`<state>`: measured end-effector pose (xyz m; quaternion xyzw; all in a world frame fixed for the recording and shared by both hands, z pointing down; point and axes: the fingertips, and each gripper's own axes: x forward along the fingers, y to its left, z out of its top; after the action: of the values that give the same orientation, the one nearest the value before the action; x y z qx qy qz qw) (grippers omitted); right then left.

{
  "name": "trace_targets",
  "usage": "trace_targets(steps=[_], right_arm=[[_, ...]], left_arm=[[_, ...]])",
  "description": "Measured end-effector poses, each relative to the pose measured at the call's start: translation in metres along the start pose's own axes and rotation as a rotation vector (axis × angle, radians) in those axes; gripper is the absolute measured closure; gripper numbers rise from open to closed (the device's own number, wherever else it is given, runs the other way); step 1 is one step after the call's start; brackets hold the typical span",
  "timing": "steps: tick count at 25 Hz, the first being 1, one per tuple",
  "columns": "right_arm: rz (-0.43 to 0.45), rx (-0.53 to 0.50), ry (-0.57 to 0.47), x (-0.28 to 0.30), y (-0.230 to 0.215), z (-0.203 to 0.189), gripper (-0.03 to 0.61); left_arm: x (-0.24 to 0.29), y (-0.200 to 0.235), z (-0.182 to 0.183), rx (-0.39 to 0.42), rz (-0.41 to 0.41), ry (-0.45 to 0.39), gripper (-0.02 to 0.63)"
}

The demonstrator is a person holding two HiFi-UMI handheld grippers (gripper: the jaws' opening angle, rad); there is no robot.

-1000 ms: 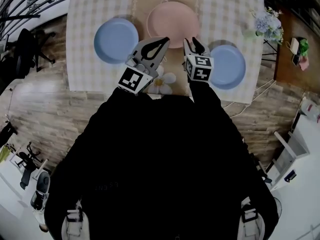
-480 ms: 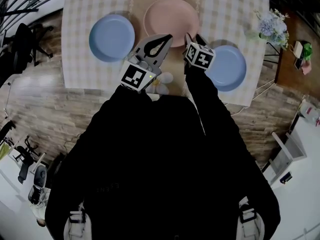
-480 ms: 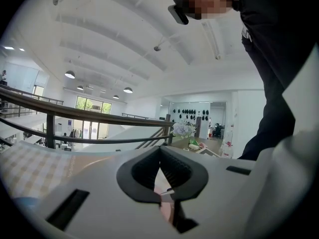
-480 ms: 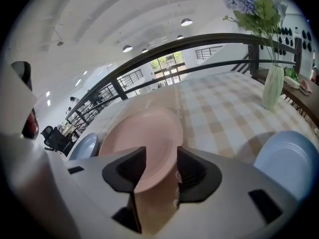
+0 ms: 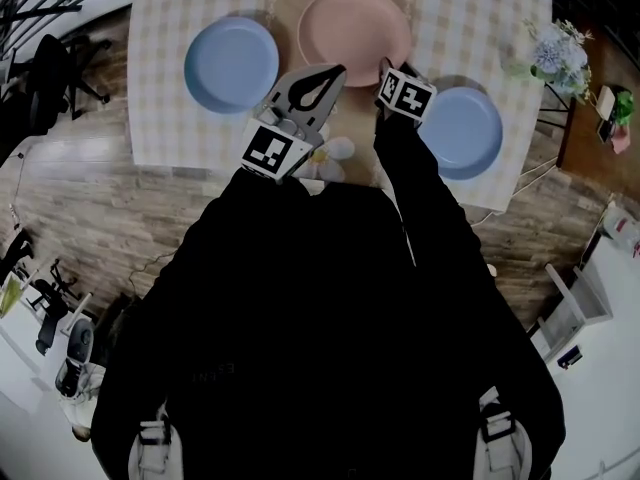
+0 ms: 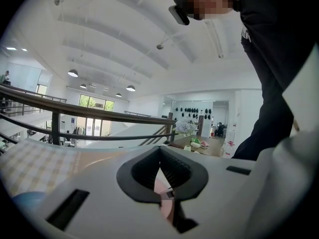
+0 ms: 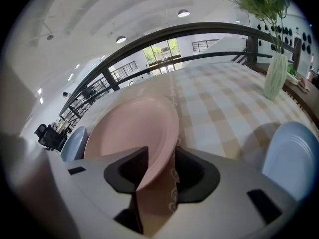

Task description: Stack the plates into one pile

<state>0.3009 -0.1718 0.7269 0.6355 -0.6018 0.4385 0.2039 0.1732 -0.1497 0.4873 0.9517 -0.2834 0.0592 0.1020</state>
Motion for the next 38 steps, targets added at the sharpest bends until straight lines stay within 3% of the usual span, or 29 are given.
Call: trace_targets(steps=[9,23,29,38], right_arm=[[-0.046,0.029,0.063,0.01,-0.001,-0.014,0.454],[0.046,0.51,0.011,-0.005,0.002,-0.015,0.557],[0.082,0.649,-0.002,-0.006,0.004,-0.016,0.558],[0.125,0.663,-0.037,-0.029,0.024,0.002,0.558]], left_arm=[[-0.021,0.013,-0.002,0.001,0.027,0.013,0.6],[-0.052,0.016,-0.002,0.025,0.005,0.033,0.6],[-0.055,0.01,0.006,0.033,-0.032,0.014,0.6],[-0.081,0.015,0.017,0.044,-0.039,-0.024,0.6]])
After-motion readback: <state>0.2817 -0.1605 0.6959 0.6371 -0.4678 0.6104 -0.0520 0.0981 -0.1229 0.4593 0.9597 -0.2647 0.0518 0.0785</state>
